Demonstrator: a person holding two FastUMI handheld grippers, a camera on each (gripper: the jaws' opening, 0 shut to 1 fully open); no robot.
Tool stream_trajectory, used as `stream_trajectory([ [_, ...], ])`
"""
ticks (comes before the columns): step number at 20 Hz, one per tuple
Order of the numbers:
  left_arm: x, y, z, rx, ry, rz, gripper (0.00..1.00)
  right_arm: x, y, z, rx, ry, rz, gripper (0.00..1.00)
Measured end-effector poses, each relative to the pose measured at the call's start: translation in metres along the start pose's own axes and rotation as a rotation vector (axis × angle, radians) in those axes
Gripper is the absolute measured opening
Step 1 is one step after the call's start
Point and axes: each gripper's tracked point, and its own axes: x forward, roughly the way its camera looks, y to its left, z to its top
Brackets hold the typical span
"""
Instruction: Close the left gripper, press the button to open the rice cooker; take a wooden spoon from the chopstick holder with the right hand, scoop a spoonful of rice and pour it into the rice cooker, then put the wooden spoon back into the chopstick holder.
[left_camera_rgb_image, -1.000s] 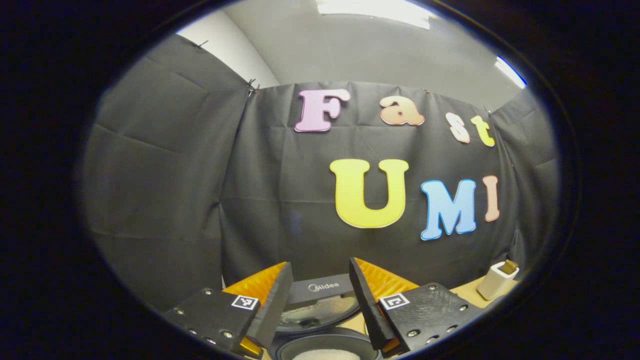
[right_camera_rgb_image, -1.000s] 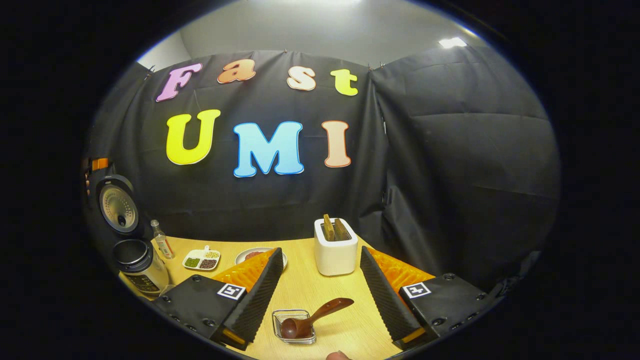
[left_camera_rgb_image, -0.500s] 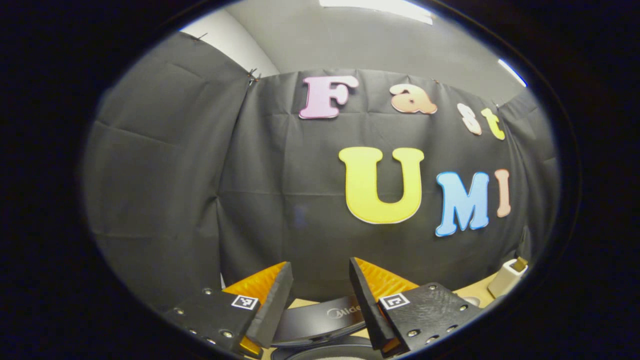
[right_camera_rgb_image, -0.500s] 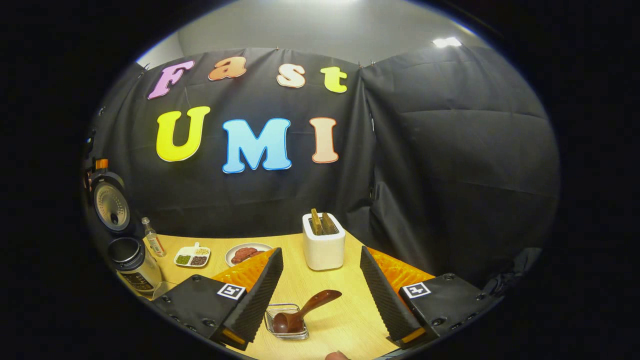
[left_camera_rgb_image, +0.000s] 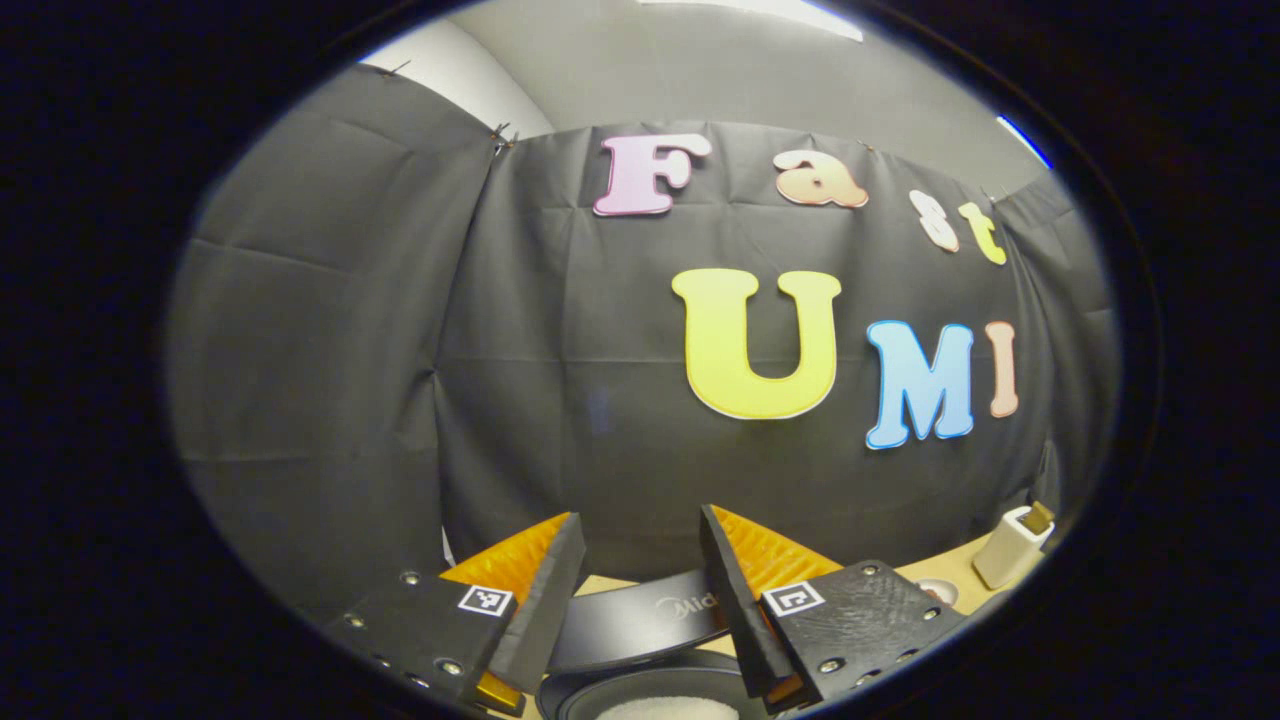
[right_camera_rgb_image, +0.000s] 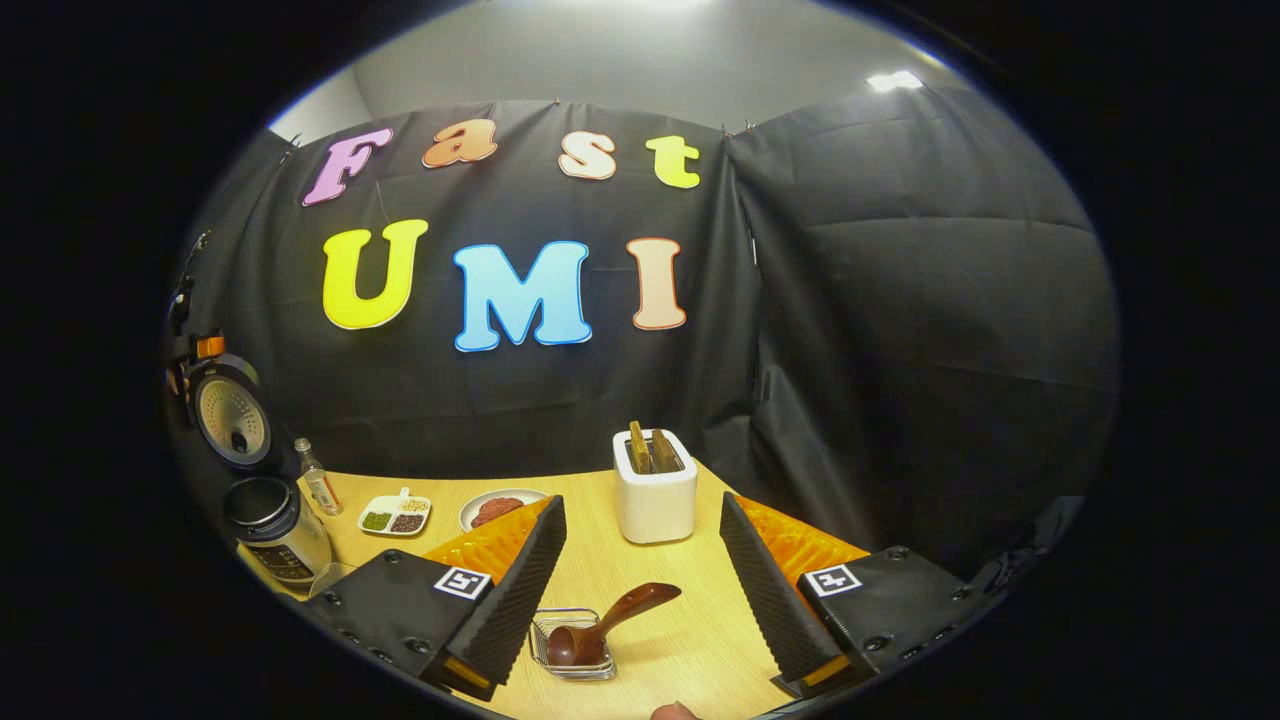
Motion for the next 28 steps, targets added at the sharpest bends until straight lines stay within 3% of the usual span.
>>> stream_trajectory([
  [1,-0.004,-0.002,-0.002,0.0,-0.001,0.001,0.77,0.0,-0.001,-0.001,0.0,0.002,0.006,0.93],
  [3,-0.013,-0.007,-0.008,0.006,0.001,0.003,0.77,-0.001,-0.003,0.0,0.005,0.002,0.02,0.93],
  [4,-0.019,-0.01,-0.009,0.006,0.003,0.003,0.77,0.0,-0.004,0.001,0.005,0.002,0.028,0.98],
  [16,-0.079,-0.038,-0.062,-0.009,0.071,-0.001,0.75,-0.011,-0.019,0.01,-0.02,-0.014,0.11,0.98],
  [28,-0.113,-0.054,-0.116,-0.003,0.131,-0.005,0.77,-0.022,-0.038,0.007,-0.018,-0.006,0.134,0.98],
])
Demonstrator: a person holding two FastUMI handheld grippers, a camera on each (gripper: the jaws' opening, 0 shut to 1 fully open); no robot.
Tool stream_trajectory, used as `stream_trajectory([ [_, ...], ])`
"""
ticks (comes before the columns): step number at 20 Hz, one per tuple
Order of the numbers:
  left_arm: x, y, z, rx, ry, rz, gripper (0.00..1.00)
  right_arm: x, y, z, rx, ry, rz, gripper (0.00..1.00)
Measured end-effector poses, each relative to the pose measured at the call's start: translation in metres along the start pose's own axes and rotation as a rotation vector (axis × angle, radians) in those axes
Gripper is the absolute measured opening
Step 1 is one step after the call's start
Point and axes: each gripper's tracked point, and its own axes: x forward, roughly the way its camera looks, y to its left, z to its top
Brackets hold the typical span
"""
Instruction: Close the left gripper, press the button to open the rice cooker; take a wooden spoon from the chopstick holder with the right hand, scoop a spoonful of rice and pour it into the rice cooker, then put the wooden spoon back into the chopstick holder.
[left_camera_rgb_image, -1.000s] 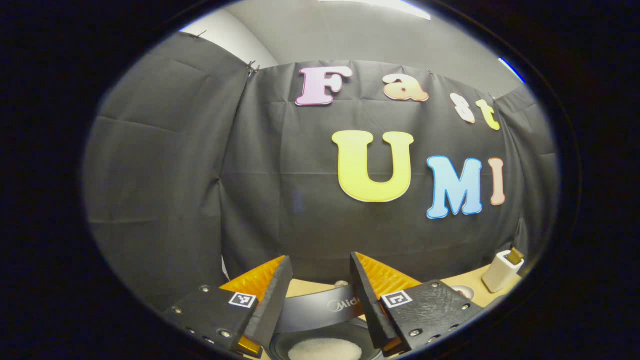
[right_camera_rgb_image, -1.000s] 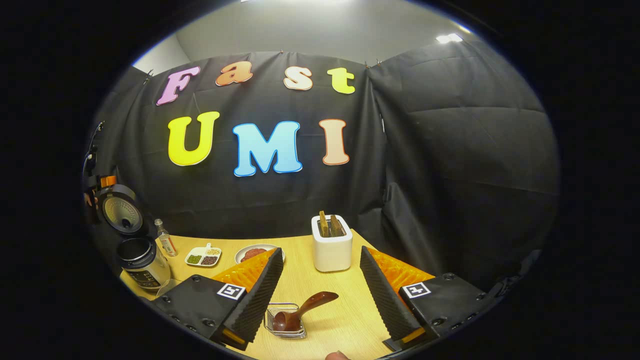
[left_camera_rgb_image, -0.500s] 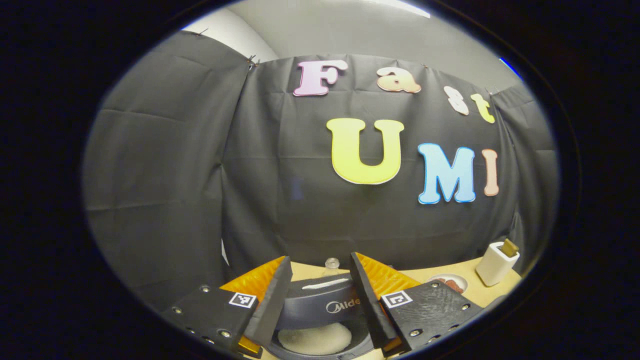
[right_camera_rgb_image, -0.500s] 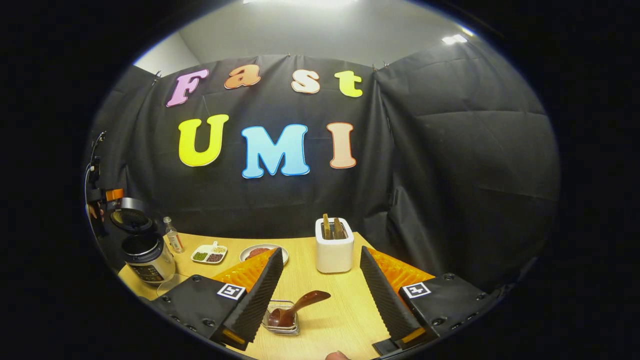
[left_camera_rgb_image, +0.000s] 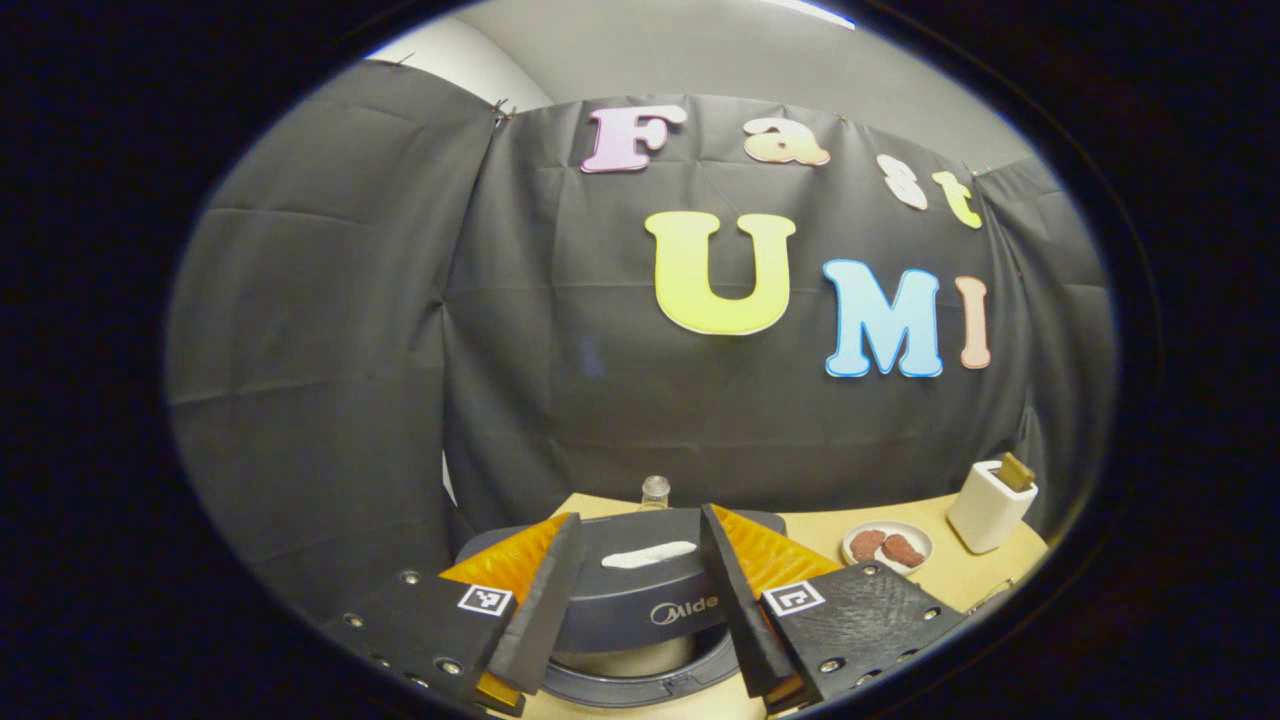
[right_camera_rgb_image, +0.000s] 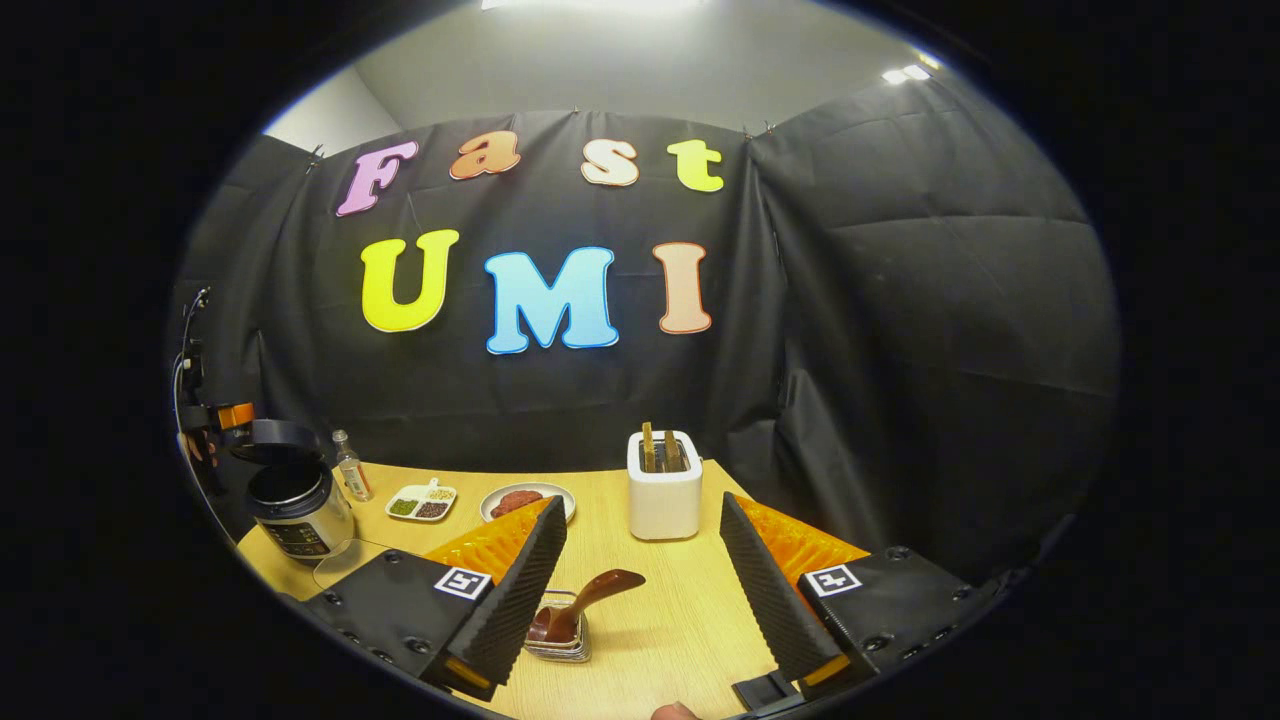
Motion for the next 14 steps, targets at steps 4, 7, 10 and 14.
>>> stream_trajectory([
  [4,-0.005,-0.004,-0.019,0.003,0.015,-0.005,0.76,-0.002,0.0,0.001,-0.001,-0.001,0.006,0.98],
  [7,-0.012,-0.007,-0.032,0.005,0.03,-0.007,0.77,-0.002,0.0,0.002,-0.001,0.0,0.009,0.98],
  [10,-0.014,-0.01,-0.045,0.006,0.052,-0.007,0.76,-0.002,0.001,0.002,-0.001,0.0,0.011,0.98],
  [14,-0.015,-0.011,-0.062,0.009,0.07,-0.008,0.75,-0.002,0.001,-0.001,-0.003,0.005,0.01,0.98],
])
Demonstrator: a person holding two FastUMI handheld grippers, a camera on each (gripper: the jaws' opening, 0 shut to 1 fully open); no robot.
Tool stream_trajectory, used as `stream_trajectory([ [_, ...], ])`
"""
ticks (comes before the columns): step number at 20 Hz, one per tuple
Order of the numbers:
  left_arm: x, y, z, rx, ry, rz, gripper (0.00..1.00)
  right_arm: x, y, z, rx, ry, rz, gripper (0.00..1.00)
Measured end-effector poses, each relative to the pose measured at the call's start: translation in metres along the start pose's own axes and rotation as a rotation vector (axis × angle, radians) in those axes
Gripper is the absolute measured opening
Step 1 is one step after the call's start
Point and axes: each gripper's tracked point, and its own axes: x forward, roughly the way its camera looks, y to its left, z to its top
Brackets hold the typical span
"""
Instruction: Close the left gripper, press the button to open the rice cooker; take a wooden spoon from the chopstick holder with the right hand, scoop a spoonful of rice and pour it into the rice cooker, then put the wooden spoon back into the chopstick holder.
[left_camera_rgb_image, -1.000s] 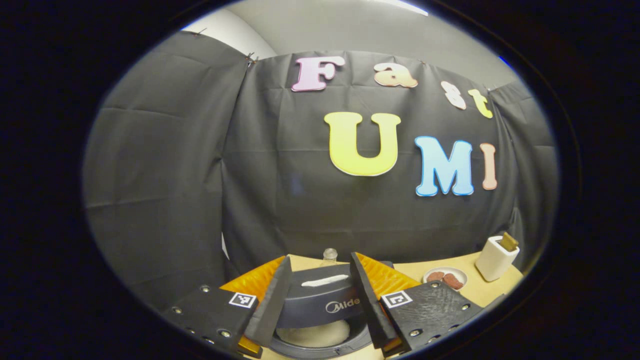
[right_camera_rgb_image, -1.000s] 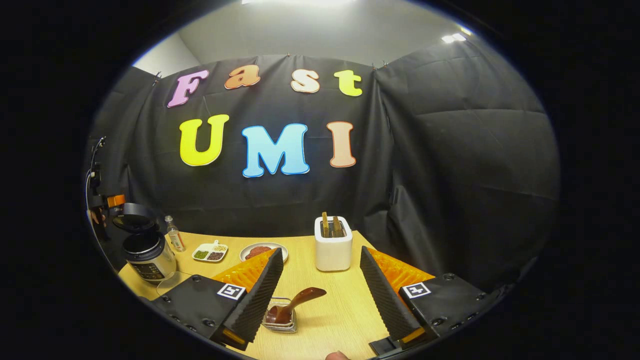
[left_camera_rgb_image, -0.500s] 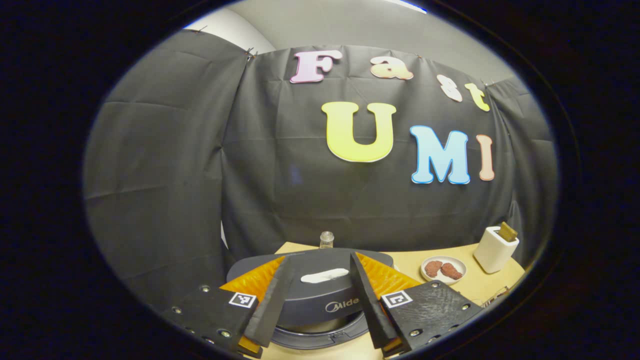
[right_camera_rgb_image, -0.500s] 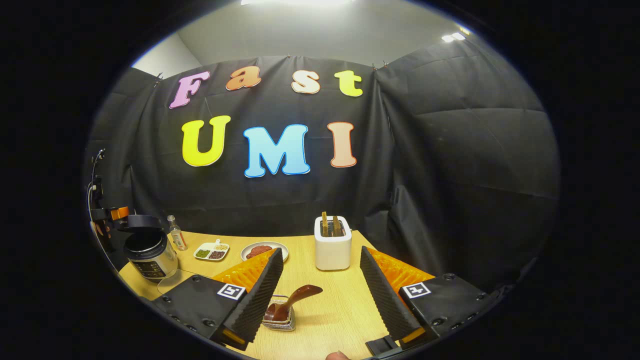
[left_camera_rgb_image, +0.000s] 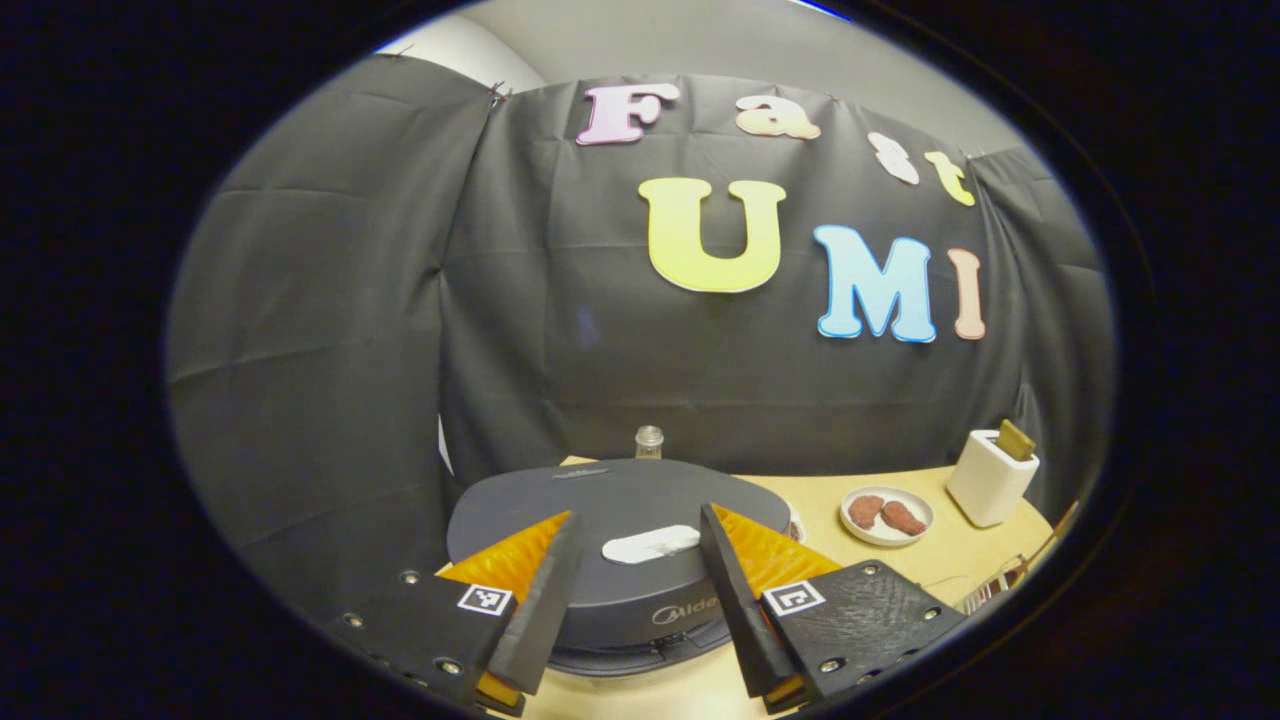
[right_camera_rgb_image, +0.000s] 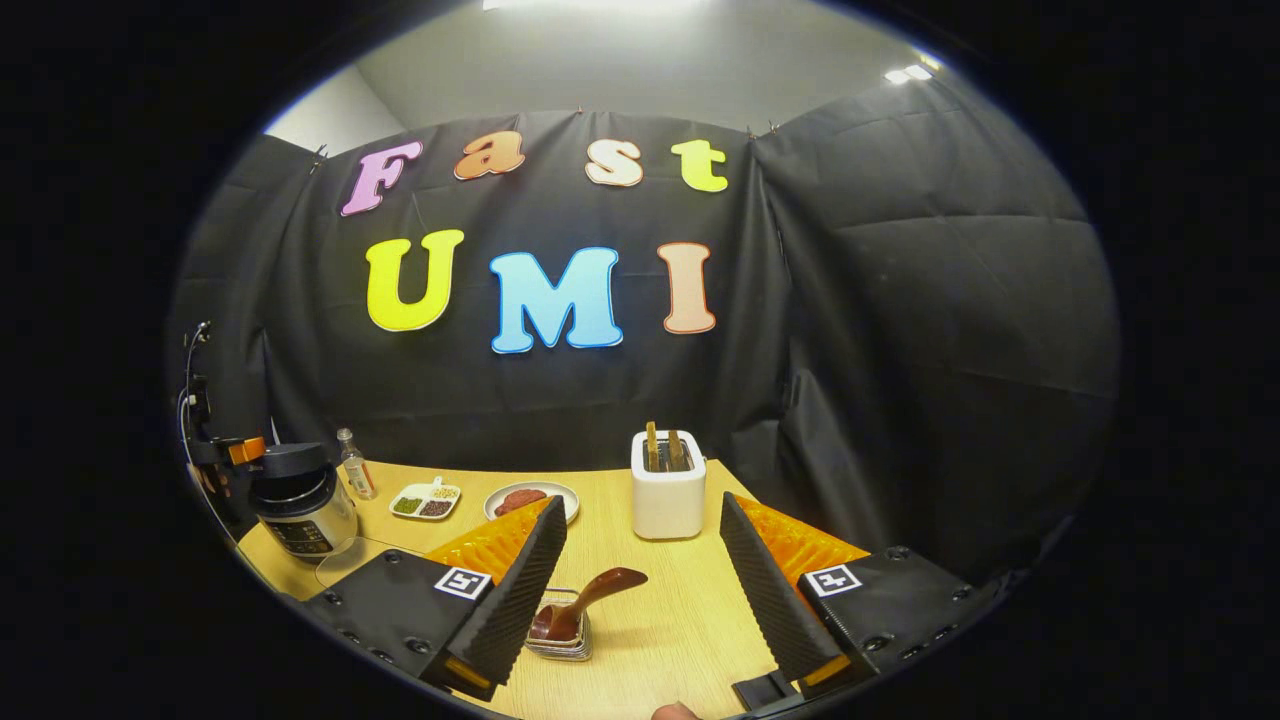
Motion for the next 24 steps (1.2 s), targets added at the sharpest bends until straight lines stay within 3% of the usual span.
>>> stream_trajectory([
  [13,0.0,-0.004,-0.039,0.034,0.027,0.022,0.77,0.0,0.005,-0.006,-0.014,0.022,-0.002,0.98],
  [24,0.001,-0.006,-0.059,0.058,-0.012,0.098,0.77,0.001,0.002,-0.009,-0.028,0.034,-0.011,0.98],
])
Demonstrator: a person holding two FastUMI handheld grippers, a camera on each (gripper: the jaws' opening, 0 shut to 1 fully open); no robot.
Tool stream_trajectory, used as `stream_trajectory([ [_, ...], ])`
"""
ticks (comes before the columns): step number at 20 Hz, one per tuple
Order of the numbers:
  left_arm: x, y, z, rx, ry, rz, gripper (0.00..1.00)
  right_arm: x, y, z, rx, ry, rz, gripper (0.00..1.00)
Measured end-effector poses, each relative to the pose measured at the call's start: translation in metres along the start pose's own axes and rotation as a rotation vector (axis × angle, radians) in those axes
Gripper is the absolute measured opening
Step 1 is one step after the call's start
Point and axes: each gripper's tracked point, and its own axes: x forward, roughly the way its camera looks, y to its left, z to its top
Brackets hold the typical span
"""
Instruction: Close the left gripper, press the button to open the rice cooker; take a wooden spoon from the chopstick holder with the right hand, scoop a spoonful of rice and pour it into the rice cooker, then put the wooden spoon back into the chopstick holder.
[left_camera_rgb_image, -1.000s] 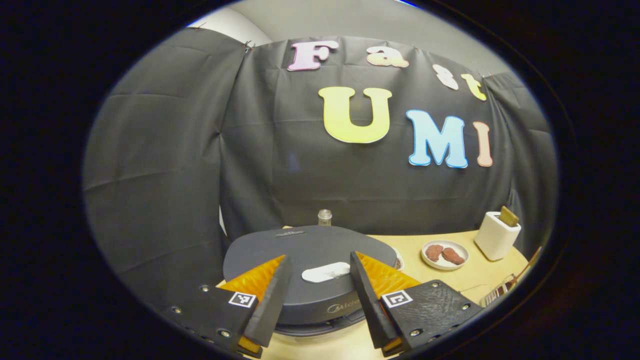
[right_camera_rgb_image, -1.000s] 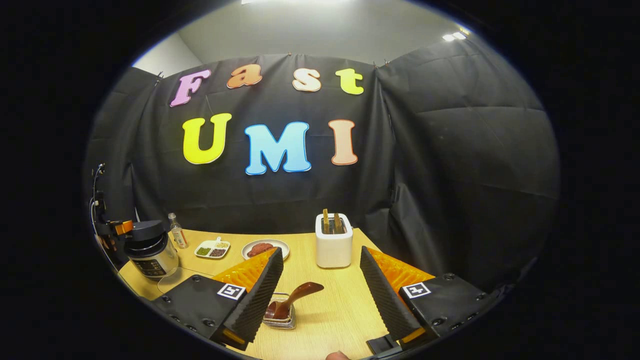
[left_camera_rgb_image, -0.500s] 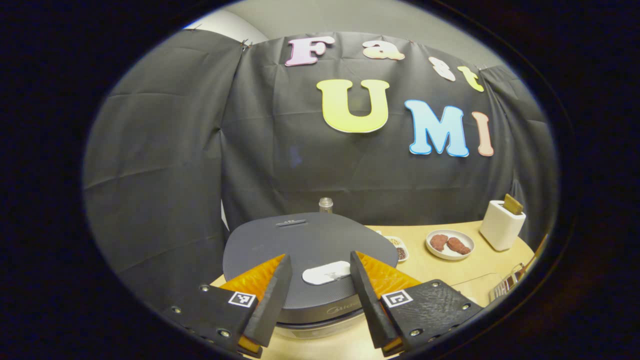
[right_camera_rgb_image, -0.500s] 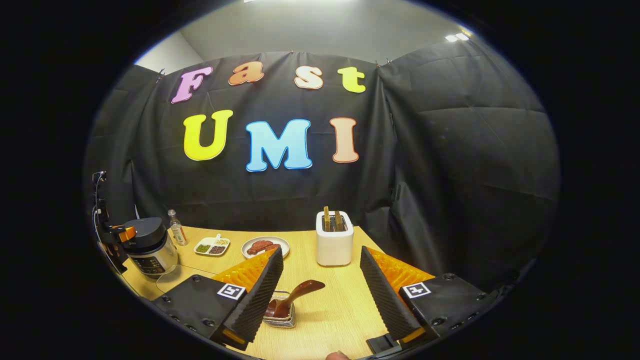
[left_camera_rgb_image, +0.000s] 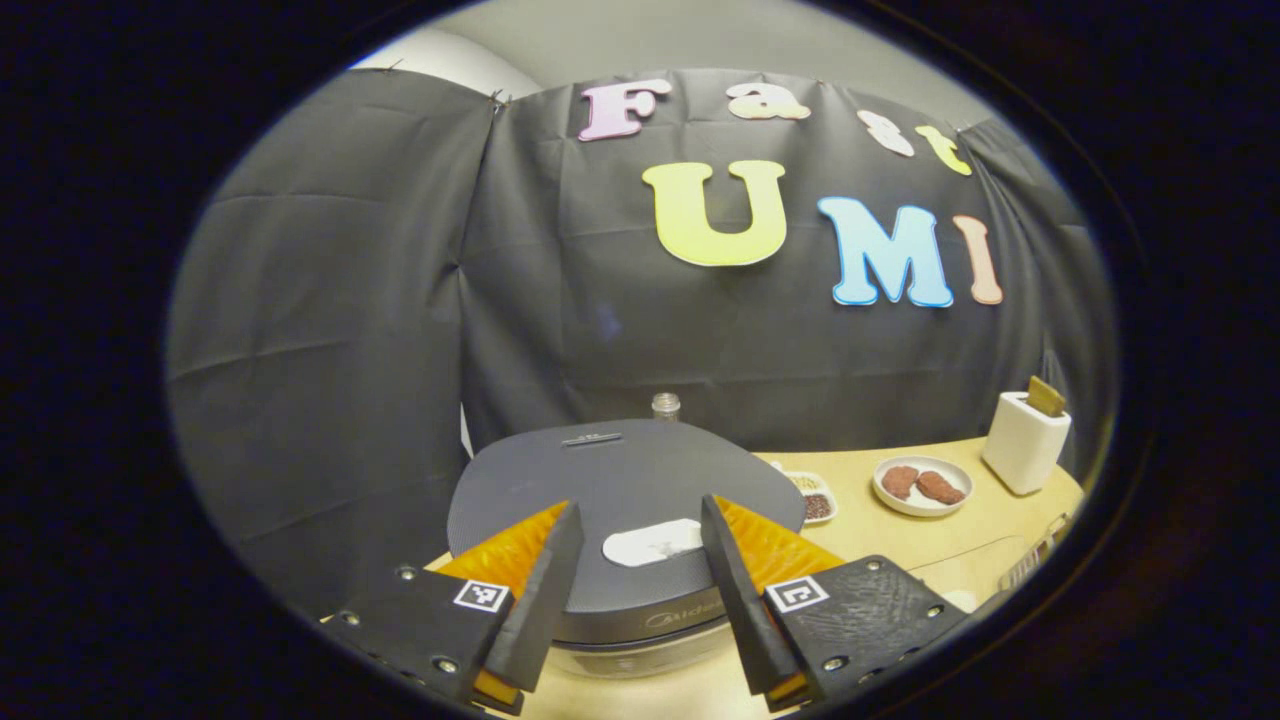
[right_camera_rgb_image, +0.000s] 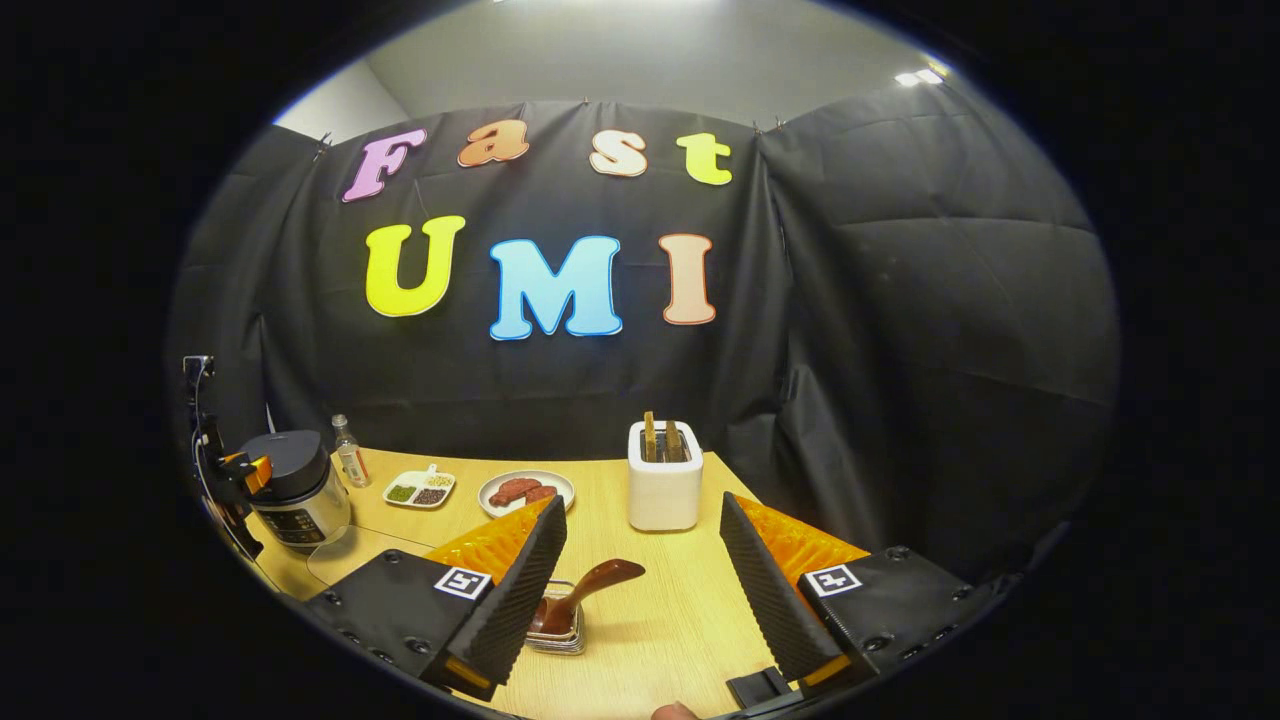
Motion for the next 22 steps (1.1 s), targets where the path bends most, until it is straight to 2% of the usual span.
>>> stream_trajectory([
  [3,-0.002,0.0,0.001,-0.006,-0.02,0.0,0.8,0.002,0.003,-0.004,-0.004,0.011,0.004,0.98],
  [10,-0.002,0.0,0.019,0.036,-0.032,-0.011,0.77,0.006,0.014,0.01,-0.022,-0.017,0.027,0.98],
  [11,-0.002,0.0,0.024,0.038,-0.04,-0.012,0.77,0.006,0.015,0.013,-0.02,-0.024,0.031,0.93],
  [12,-0.005,0.0,0.033,0.038,-0.048,-0.011,0.78,0.005,0.014,0.015,-0.016,-0.031,0.035,0.98],
  [13,-0.01,-0.002,0.044,0.032,-0.061,-0.017,0.78,0.006,0.014,0.016,-0.01,-0.038,0.04,0.98],
  [17,-0.039,-0.014,0.096,0.002,-0.124,-0.041,0.79,0.006,0.015,0.023,0.009,-0.064,0.077,0.98],
  [22,-0.107,-0.036,0.143,-0.03,-0.178,-0.074,0.79,0.003,0.007,0.041,0.014,-0.121,0.139,0.98],
])
